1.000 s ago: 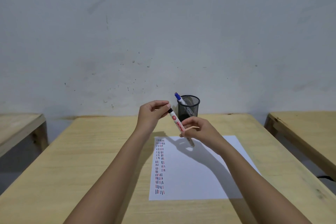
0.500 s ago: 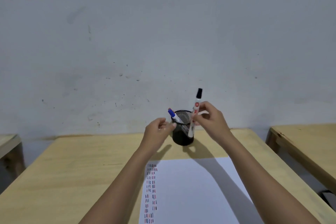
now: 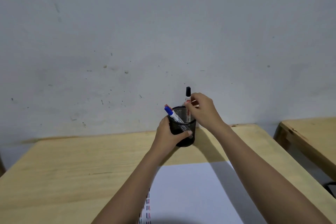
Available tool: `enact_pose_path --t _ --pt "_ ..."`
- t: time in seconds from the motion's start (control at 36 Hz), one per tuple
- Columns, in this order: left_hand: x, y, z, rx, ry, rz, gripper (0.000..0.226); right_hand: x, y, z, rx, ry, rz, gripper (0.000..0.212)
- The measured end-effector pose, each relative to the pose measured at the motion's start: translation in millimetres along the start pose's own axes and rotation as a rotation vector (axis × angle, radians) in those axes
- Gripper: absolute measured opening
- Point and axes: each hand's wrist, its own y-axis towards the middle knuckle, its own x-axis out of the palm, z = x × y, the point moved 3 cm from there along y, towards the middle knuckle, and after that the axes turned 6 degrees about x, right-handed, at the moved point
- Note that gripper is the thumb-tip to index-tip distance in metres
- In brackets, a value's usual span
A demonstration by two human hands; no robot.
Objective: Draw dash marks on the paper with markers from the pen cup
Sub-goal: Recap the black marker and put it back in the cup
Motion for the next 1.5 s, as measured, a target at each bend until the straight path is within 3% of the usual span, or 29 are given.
enact_pose_path --t 0.11,0.22,0.47,0.61,1.11,1.5 --pt "-1.6 2.1 -2.0 0.017 0.014 0.002 0.06 4.7 1.3 -0.3 -0.027 -0.084 -0.082 0.007" --pt "-1.6 1.4 -4.3 0.027 0.015 -0.007 0.054 10.2 -1.3 -2.9 -0.031 -0.166 -0.172 0.026" --pt "0.2 1.9 -9.8 0.007 0.0 -0.003 0.054 21.6 6.1 -8.0 -0.02 -0.308 -0.238 0.014" --pt "-1.0 2.2 -9.4 0.01 0.006 0.001 0.045 24.5 6.8 -8.8 -0.019 -0.297 -0.229 0.011" --pt "-0.5 0.7 -9.8 0.005 0.021 -0.003 0.048 23.7 2.7 -3.1 0.01 -0.156 -0.262 0.012" --pt "-4.5 -8.2 0.5 -0.012 0.1 -0.048 0.045 -7.5 -21.7 -12.4 -0.006 -0.075 -0.1 0.015"
